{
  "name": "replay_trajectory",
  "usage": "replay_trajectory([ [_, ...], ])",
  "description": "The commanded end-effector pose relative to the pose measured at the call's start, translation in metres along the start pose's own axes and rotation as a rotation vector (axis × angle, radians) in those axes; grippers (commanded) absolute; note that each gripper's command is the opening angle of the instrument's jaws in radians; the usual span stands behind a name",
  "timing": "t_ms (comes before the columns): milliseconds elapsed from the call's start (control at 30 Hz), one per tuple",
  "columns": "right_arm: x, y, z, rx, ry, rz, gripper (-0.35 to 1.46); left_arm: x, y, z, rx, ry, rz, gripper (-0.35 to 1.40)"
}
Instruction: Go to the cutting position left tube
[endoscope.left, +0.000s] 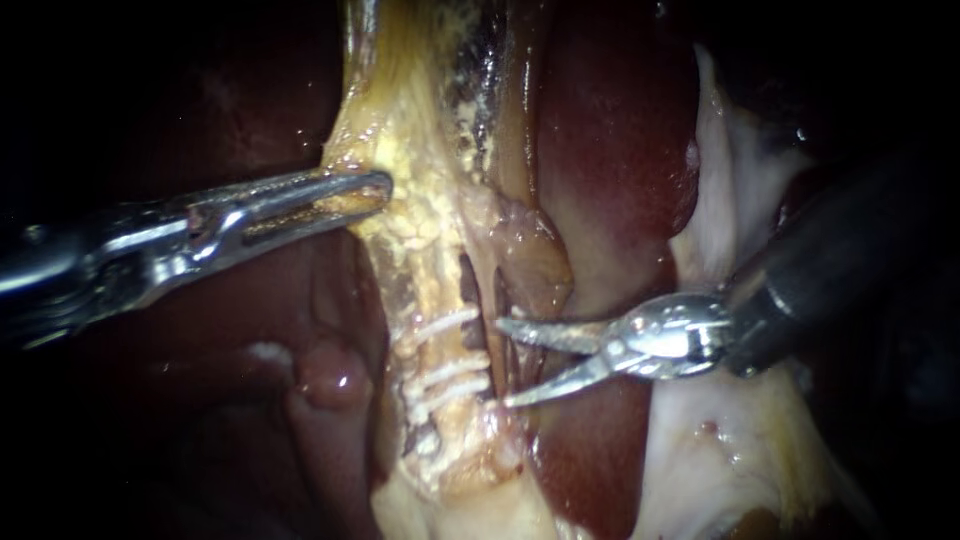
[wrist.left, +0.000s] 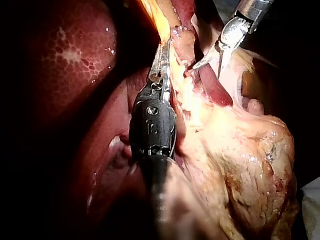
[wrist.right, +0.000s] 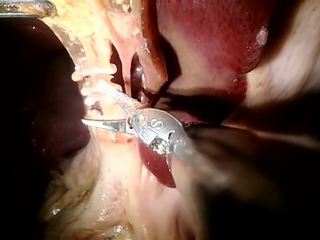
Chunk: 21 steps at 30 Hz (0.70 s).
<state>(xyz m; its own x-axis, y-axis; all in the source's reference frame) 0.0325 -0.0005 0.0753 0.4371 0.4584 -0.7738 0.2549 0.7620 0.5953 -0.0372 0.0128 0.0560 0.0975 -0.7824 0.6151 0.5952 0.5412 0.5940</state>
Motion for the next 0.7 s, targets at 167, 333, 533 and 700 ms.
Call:
replay_trajectory([
  [167,-0.0008,0.0011,0.0005,0.031,-0.015,0.026,1.38,-0.0003,-0.0006,-0.0004,-0.003,-0.003,0.006,-0.35],
  [333,-0.0013,0.0018,0.0009,0.027,-0.028,0.035,1.38,-0.0004,-0.0008,-0.0006,-0.003,-0.006,0.005,-0.35],
  [533,-0.0017,0.0028,0.0009,0.025,-0.034,0.041,1.36,-0.0005,-0.0012,-0.0008,-0.004,-0.006,0.005,-0.35],
  [700,-0.0016,0.0034,0.0014,0.023,-0.037,0.048,1.36,-0.0006,-0.0015,-0.0009,-0.004,-0.006,0.004,-0.35],
])
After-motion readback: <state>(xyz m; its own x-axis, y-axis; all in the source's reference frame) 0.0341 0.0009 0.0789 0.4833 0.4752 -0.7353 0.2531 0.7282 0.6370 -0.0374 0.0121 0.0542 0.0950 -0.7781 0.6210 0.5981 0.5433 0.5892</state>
